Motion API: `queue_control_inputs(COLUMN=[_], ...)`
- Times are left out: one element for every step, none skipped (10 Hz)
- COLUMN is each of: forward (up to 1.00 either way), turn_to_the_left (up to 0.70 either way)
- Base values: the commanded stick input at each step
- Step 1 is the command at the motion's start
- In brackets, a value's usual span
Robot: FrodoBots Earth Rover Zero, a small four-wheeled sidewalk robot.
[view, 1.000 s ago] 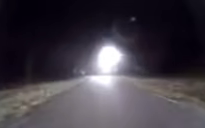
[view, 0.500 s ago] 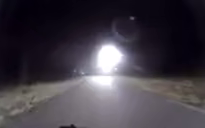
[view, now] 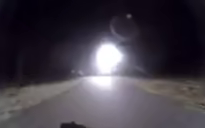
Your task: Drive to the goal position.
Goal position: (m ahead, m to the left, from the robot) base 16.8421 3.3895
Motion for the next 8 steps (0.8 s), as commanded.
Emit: queue_control_inputs(forward=[0.99, 0.99, 0.99, 0.99, 0.99, 0.99, 0.99, 0.99], turn_to_the_left=[0.06, 0.09, 0.1, 0.11, 0.1, 0.1, 0.09, 0.09])
